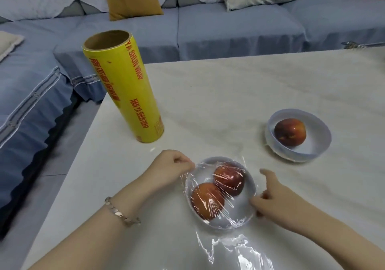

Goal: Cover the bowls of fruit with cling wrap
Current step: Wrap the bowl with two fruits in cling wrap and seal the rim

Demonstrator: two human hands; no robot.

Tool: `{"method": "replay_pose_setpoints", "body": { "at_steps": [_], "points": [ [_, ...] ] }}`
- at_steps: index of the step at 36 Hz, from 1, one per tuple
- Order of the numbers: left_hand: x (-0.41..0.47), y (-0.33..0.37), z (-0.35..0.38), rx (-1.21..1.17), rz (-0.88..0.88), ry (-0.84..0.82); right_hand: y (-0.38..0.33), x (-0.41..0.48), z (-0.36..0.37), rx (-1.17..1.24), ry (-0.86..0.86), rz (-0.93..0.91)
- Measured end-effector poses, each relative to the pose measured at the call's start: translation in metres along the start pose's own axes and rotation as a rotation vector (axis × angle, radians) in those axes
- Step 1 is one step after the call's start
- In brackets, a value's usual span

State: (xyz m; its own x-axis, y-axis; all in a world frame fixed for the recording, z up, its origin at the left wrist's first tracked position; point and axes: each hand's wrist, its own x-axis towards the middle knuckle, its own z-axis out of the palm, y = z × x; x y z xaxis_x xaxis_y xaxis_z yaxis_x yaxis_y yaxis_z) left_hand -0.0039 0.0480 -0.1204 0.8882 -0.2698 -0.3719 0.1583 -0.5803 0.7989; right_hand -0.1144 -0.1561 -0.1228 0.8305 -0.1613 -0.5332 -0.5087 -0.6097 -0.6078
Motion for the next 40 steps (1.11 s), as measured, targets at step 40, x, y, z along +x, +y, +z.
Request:
{"method": "replay_pose_setpoints", "body": {
  "at_steps": [40],
  "points": [
    [-0.004, 0.014, 0.002, -0.267, 0.156, 0.248, -0.041, 0.067, -0.029, -0.182, 0.173, -0.745]
  ]
}}
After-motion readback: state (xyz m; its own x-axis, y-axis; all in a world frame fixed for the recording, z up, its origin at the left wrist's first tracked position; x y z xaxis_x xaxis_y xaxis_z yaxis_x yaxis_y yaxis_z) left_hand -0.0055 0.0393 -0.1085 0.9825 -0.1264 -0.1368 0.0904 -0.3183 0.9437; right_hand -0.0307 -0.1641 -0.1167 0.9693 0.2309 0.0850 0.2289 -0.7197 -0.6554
